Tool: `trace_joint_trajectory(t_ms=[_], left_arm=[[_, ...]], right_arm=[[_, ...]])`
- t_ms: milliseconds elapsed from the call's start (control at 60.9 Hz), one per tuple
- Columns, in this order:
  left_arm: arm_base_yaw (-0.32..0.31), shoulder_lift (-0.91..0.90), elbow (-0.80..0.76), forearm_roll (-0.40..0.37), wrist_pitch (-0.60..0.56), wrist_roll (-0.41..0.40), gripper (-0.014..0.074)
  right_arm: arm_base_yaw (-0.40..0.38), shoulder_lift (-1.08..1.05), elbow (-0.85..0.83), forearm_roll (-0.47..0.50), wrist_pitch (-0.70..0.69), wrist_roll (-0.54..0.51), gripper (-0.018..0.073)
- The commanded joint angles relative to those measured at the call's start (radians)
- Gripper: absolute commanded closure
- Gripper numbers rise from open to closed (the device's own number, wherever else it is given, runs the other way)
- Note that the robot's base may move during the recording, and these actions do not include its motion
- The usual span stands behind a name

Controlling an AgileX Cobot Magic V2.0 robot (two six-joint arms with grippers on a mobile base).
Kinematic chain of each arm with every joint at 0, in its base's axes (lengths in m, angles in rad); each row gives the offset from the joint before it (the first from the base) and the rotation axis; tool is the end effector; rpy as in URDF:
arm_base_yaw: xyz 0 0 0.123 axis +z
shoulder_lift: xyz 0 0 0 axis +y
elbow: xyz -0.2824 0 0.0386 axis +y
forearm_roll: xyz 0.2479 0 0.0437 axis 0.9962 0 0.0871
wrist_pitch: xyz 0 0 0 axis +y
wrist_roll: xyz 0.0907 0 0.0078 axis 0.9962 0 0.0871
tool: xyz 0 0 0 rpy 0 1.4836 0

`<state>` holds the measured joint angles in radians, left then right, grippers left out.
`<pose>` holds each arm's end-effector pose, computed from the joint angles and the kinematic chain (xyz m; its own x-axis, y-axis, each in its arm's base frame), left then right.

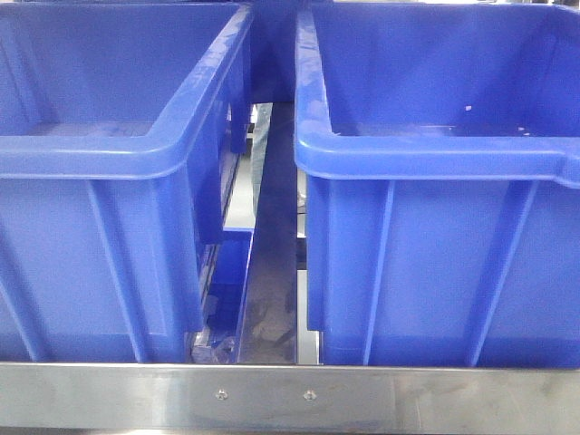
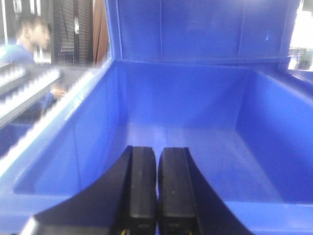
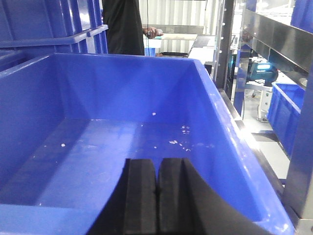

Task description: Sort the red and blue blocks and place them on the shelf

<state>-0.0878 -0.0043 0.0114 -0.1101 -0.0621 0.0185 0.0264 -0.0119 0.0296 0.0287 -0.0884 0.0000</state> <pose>0.0556 -0.0043 0.2151 0.1328 -0.1033 -0.9857 0.0935 0.9914 -0.0913 0.0557 0.0012 0.2117 0.1564 0.0327 -0.9872 -0.0284 0.9992 0.0286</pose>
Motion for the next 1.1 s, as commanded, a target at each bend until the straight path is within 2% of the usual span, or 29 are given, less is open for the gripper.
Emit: trace_joint_trajectory(t_ms=[0, 1083], left_arm=[[0.001, -0.016, 0.021, -0.006, -0.075, 0.002, 0.0472], [0.001, -0.016, 0.021, -0.006, -0.071, 0.002, 0.0472]], right_arm=[[-0.005, -0.019, -0.021, -0.001, -0.078, -0.007, 0.0507], [-0.005, -0.019, -0.021, -0.001, -0.078, -0.007, 0.0507]])
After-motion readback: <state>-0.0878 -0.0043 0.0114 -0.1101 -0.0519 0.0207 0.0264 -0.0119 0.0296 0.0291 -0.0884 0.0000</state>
